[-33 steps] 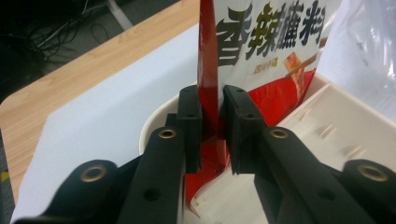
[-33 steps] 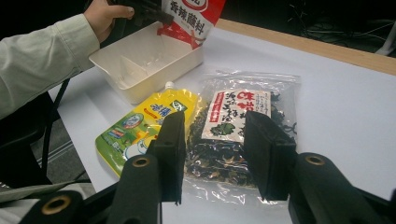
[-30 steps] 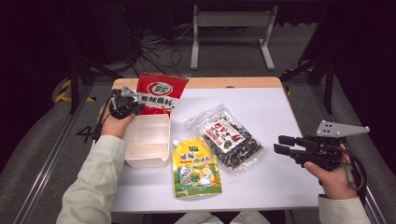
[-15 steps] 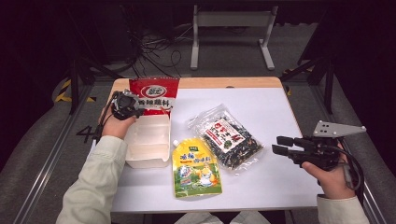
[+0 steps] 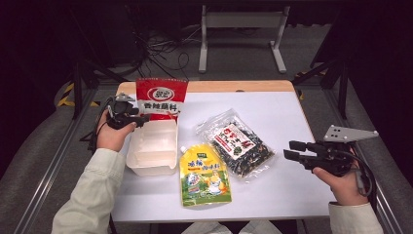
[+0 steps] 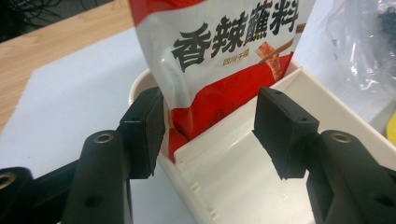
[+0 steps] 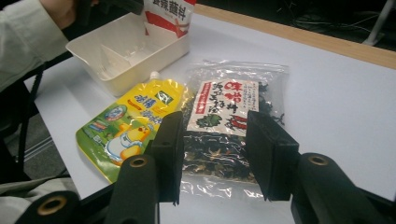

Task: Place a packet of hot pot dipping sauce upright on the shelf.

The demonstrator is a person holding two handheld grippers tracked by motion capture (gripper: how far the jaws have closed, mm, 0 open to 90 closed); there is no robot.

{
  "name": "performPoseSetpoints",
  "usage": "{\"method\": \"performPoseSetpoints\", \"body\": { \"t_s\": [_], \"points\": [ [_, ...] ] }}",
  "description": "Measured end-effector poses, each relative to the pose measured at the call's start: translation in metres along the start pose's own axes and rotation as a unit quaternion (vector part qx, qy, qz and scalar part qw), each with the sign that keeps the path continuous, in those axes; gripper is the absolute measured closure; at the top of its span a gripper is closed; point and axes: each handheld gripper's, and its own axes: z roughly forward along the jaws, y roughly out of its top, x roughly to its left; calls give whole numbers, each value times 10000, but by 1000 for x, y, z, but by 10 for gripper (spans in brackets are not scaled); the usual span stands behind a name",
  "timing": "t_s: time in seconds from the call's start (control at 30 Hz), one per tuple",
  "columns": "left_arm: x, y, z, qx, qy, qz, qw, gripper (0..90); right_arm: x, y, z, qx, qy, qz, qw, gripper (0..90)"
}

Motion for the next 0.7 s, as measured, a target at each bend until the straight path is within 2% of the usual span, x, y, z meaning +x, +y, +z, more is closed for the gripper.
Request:
{"method": "performPoseSetpoints", "body": {
  "t_s": [0.03,0.1,0.13,0.2,0.23,0.3,0.33,0.47,0.57,0.67,0.7],
  "points": [
    [0,0,0,0,0,0,10000,442,0,0,1,-1,-38,-4,10000,572],
    [-3,-1,-11,-197,-149,-3,9997,443,0,0,1,24,-114,-32,9999,572],
    [-3,-1,-11,-197,-149,-3,9997,449,0,0,1,24,-114,-32,9999,572],
    [-9,-1,-19,-289,-290,-36,9992,453,0,0,2,47,-180,-50,9998,569],
    [-14,-2,-24,-343,-382,8,9987,455,0,0,2,48,-208,-43,9998,568],
    [-18,-2,-27,-362,-409,57,9985,455,-1,0,2,56,-225,-43,9997,569],
    [-26,-3,-32,-447,-500,78,9977,453,-1,0,1,57,-230,-36,9997,568],
    [-42,-10,-40,-679,-790,32,9945,440,-1,0,0,44,-249,-21,9997,568],
    [-49,-11,-41,-583,-864,103,9945,442,-2,0,-2,26,-261,-22,9997,568],
    [-60,-13,-47,-677,-906,203,9934,440,-3,-1,-3,21,-275,-5,9996,566],
    [-60,-13,-47,-677,-906,203,9934,439,-3,-1,-3,21,-275,-5,9996,566]
  ]
}}
